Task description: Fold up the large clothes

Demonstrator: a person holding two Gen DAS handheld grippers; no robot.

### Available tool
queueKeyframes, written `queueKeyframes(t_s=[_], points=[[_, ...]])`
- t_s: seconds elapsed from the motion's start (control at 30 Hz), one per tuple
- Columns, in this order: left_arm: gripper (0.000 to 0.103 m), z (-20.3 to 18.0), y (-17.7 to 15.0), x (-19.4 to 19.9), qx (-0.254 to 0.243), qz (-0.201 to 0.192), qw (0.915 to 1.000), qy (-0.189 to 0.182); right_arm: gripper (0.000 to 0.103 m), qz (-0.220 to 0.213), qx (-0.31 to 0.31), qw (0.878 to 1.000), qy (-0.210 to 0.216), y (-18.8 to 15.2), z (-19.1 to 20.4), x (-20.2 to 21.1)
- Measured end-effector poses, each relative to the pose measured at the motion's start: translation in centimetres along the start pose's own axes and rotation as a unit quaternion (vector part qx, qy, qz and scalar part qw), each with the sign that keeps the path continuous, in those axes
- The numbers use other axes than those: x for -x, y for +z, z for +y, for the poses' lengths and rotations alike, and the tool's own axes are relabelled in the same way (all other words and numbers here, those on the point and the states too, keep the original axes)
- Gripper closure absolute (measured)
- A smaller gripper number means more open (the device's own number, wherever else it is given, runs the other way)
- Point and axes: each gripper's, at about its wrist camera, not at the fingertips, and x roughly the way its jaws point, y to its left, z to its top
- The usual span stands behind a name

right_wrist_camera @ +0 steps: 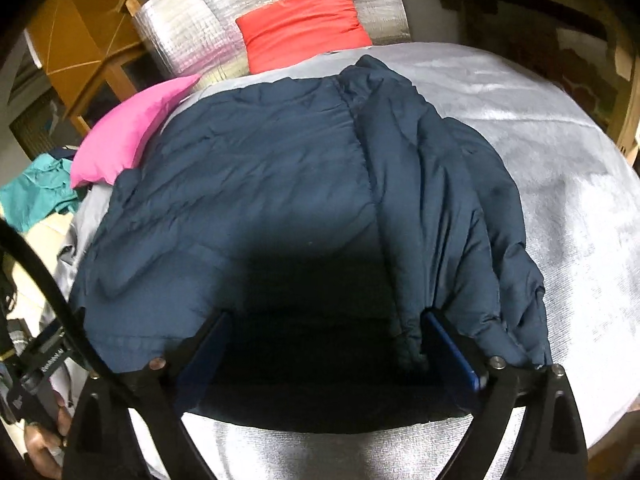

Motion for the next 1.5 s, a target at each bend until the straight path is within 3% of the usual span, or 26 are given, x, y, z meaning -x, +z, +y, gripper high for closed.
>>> queueKeyframes(t_s=[0.27, 0.4, 0.6, 0.73, 1.13, 1.37, 1.5], points=[[0.011, 0.8, -0.3, -1.8, 0.016, 0.028, 0.9992, -0.024, 0.005, -0.009, 0.012, 1.000, -0.011, -0.1, 0.1, 0.0], [0.011, 1.1, -0.1, -0.6, 0.027, 0.033, 0.9988, -0.025, 0.006, -0.016, 0.019, 0.999, -0.020, -0.3, 0.3, 0.6], [0.011, 1.7, -0.8, 6.3, 0.044, -0.044, 0.9979, -0.019, 0.005, -0.060, 0.007, 0.998, -0.026, -1.4, 0.2, 5.1], [0.009, 0.9, -0.8, 11.1, 0.025, -0.079, 0.9964, -0.015, 0.005, -0.100, 0.027, 0.994, -0.031, -1.8, 0.9, 8.9], [0.009, 0.9, 1.3, 22.8, 0.043, -0.148, 0.9873, 0.038, 0.001, -0.217, 0.049, 0.975, -0.007, -1.7, 3.3, 21.5], [0.008, 1.3, 1.3, 28.6, 0.046, -0.201, 0.9783, 0.021, 0.000, -0.248, 0.059, 0.967, -0.013, -3.3, 3.9, 26.5], [0.003, 1.2, 1.0, 31.2, 0.045, -0.230, 0.9717, 0.027, 0.000, -0.229, 0.047, 0.972, -0.014, -3.5, 3.5, 28.0]])
